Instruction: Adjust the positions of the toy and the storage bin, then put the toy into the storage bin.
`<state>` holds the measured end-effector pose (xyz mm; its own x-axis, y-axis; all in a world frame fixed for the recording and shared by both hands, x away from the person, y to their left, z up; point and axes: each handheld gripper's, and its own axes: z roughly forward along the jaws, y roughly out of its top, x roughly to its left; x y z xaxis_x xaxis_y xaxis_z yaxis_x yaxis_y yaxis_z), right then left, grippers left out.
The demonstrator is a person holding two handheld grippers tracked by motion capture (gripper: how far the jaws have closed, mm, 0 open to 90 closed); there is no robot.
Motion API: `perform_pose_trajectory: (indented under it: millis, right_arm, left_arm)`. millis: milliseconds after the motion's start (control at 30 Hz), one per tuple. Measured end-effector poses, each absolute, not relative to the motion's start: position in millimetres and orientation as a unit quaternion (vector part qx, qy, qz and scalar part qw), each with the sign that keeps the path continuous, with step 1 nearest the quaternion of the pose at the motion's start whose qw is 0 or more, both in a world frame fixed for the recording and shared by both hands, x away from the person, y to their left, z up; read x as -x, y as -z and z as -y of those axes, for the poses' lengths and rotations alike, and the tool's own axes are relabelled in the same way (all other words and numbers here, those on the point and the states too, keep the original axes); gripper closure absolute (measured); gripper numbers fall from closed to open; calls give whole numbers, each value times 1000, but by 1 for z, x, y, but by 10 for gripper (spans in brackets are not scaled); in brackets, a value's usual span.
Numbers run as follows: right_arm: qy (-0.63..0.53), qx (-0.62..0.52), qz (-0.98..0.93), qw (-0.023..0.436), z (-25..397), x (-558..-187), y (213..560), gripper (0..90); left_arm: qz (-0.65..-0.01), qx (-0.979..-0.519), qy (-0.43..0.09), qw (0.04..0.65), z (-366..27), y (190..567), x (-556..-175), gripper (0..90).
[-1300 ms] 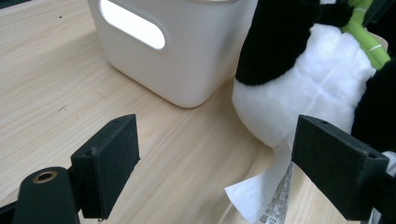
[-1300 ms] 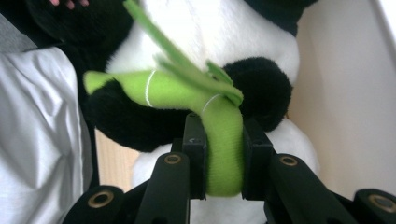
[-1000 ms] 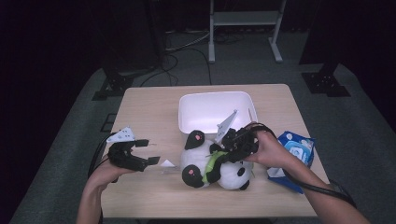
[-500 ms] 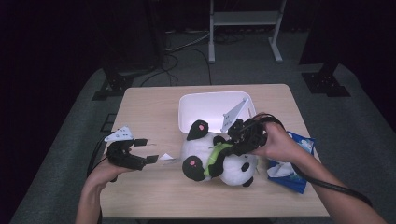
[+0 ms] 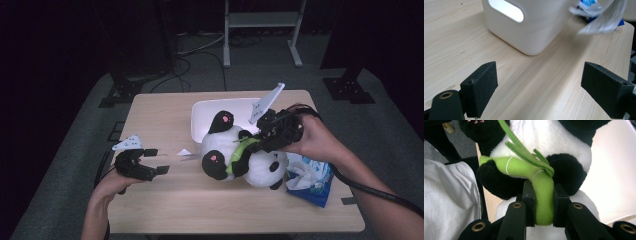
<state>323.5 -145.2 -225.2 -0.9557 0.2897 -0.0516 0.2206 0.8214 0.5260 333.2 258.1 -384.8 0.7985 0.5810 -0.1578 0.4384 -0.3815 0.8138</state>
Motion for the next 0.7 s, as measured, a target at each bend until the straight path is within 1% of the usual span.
perform_pose_trajectory:
  millis: [400,700]
  right_arm:
    - [-271,-147,-948,82,152,-333,197,761]
    - [-270,-157,-945,98,157,-353,174,760]
  left_arm:
    - [-314,-825,-73,464,-260,387,-335,116]
    - [-315,-823,-74,466,-264,386,-335,116]
